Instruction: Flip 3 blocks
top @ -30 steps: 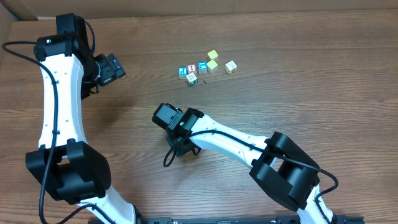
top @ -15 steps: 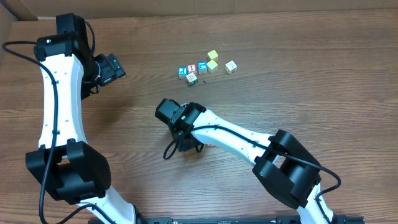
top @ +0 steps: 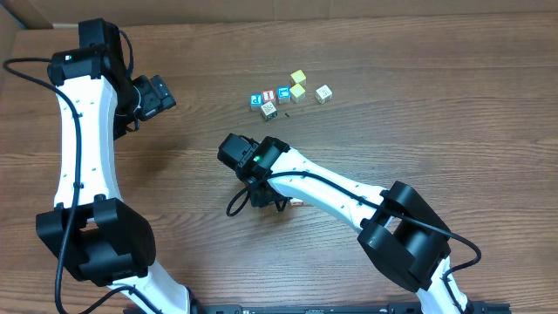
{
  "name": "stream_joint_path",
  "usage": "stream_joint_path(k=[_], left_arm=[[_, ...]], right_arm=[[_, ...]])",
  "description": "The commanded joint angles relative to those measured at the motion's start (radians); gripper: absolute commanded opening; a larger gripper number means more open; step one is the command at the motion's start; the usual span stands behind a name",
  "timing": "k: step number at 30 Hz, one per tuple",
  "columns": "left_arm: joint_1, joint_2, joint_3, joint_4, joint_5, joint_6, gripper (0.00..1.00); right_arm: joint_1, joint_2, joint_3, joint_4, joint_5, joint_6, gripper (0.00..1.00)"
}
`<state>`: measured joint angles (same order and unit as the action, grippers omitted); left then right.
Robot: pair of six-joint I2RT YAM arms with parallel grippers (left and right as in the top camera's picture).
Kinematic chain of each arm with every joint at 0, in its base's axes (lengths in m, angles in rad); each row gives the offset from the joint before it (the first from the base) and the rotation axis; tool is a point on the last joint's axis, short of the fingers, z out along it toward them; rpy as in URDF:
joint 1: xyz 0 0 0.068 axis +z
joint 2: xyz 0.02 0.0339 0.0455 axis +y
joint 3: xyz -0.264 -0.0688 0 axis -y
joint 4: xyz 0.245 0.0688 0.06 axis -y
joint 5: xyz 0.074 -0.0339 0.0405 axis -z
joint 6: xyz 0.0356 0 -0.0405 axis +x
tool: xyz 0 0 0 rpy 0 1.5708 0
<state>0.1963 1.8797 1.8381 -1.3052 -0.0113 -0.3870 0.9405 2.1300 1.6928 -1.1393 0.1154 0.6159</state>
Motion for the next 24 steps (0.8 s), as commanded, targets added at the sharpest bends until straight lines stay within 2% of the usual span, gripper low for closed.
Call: stream_joint_path(k=[1,14,18,24], left_arm=[[-0.007,0.007,0.023,0.001,0.004,-0.002,1.00],[-0.007,0.007,0.023,0.001,0.004,-0.002,1.00],[-0.007,0.007,0.023,0.001,0.004,-0.002,1.00],[-0.007,0.007,0.023,0.001,0.004,-0.003,1.00]], right_arm=[[0.001,-0.023,0.023,-0.011,0.015,0.040,0.37],[0.001,-0.023,0.023,-0.010,-0.004,0.043,0.37],[0.001,-0.023,0.023,0.000,-0.004,0.043,0.49],[0.000,-0.023,0.024,0.056,-0.004,0.000,0.53]])
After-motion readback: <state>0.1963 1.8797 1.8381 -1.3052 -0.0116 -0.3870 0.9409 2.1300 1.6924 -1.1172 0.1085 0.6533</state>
